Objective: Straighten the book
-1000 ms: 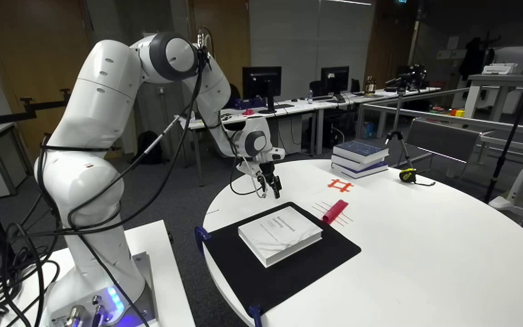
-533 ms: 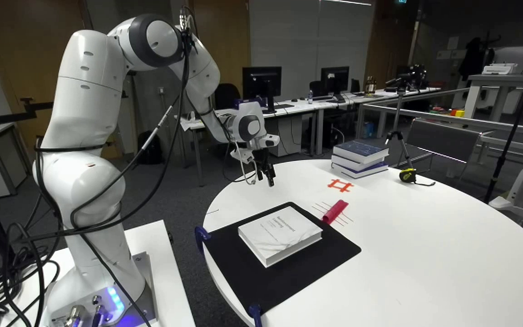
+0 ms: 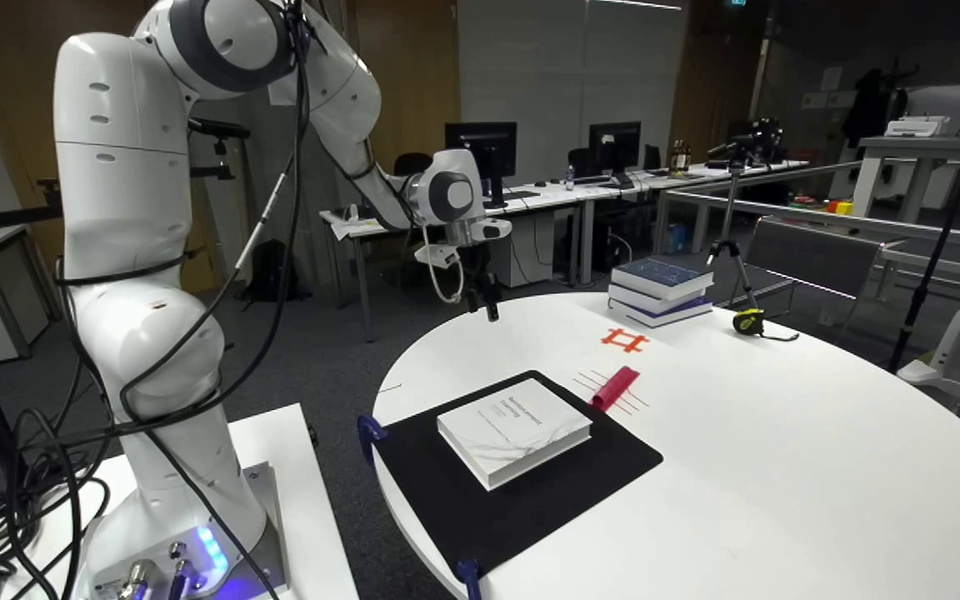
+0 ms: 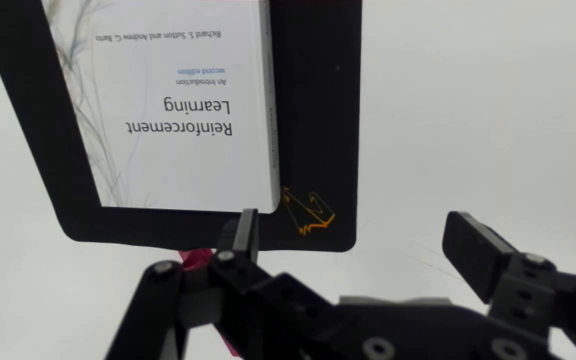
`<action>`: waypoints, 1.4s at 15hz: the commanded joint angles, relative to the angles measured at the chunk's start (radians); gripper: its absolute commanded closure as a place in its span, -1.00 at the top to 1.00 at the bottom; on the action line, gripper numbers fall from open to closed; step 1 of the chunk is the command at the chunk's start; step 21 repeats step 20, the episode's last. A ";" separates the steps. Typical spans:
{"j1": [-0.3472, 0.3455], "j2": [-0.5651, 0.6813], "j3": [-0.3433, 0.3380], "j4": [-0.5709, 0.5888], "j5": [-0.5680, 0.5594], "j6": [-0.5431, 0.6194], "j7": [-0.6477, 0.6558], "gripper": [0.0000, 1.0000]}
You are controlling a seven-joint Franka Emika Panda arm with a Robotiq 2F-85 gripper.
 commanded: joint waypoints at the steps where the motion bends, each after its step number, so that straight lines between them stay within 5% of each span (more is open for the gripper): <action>1: -0.096 -0.136 0.065 -0.066 0.027 -0.053 -0.083 1.00; 9: -0.234 -0.348 0.083 -0.169 0.313 -0.045 -0.414 1.00; 15: -0.303 -0.420 0.090 -0.218 0.270 -0.048 -0.335 1.00; 21: -0.296 -0.366 0.094 -0.182 0.295 -0.036 -0.369 1.00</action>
